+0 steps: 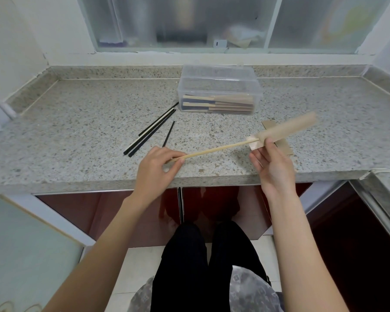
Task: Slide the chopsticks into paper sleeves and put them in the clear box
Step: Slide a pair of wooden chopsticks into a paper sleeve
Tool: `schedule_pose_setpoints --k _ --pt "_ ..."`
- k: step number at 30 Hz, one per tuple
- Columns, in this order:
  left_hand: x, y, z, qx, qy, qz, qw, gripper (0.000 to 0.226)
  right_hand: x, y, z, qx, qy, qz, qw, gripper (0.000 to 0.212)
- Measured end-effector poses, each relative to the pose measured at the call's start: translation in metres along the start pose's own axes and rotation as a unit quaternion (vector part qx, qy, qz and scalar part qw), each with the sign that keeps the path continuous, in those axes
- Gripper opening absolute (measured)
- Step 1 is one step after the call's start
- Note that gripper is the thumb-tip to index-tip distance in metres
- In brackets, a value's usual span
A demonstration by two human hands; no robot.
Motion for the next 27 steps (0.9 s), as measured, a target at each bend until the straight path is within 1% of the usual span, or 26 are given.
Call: schedule_pose_setpoints --k 5,7,9,10,11,12,13,15,16,19,22,23,27 --pt "0.006 0.013 -0.006 -0.025 -0.041 -0.002 0.999 0.026 0.003 -0.007 -0.006 0.039 -0.041 0.031 0.998 0.007" --pt "0.009 0.018 -0.011 -0.024 -0.081 0.003 0.996 0.021 0.001 -0.011 -0.01 0.037 -0.052 0.035 0.997 0.01" --pt "0.011 0.023 -0.018 0.028 -0.152 0.042 0.987 0.013 -0.002 -0.017 -0.016 0.046 -0.064 0.032 0.996 0.011" --pt "0.011 0.026 -0.021 0.074 -0.18 0.069 0.978 0.013 -0.003 -0.021 -0.019 0.067 -0.074 0.035 0.994 0.012" --pt "0.006 0.033 -0.022 0.122 -0.189 0.091 0.97 0.016 -0.004 -0.027 -0.024 0.1 -0.092 0.048 0.99 0.012" --pt "-0.001 0.039 -0.021 0.172 -0.174 0.113 0.963 0.018 -0.004 -0.03 -0.029 0.144 -0.115 0.063 0.981 0.012" --pt "-0.012 0.047 -0.017 0.225 -0.141 0.134 0.955 0.019 -0.003 -0.034 -0.035 0.184 -0.143 0.079 0.969 0.012" --pt "-0.033 0.061 -0.013 0.326 -0.076 0.178 0.925 0.018 0.001 -0.036 -0.048 0.233 -0.196 0.099 0.947 0.01" --pt "-0.041 0.067 -0.012 0.363 -0.061 0.196 0.909 0.018 0.003 -0.035 -0.053 0.245 -0.218 0.105 0.939 0.01" --pt "-0.054 0.076 -0.018 0.434 -0.042 0.235 0.869 0.023 0.009 -0.03 -0.063 0.261 -0.257 0.131 0.921 0.011" --pt "-0.056 0.076 -0.021 0.521 -0.018 0.265 0.811 0.018 0.01 -0.025 -0.065 0.274 -0.267 0.151 0.911 0.012" --pt "-0.056 0.075 -0.022 0.538 -0.015 0.268 0.799 0.016 0.01 -0.024 -0.065 0.279 -0.267 0.155 0.909 0.013" --pt "-0.052 0.067 -0.024 0.535 0.004 0.291 0.793 0.012 0.008 -0.019 -0.063 0.299 -0.252 0.161 0.906 0.011"
Point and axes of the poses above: each hand's wrist, its own x-axis away from the middle knuckle, its own z-axis out of the back of the hand, y = z × x, the point moved 3 cm from there along -x, towards the middle knuckle, and after that the axes turned 5 degrees about x, right-handed, at the moved point
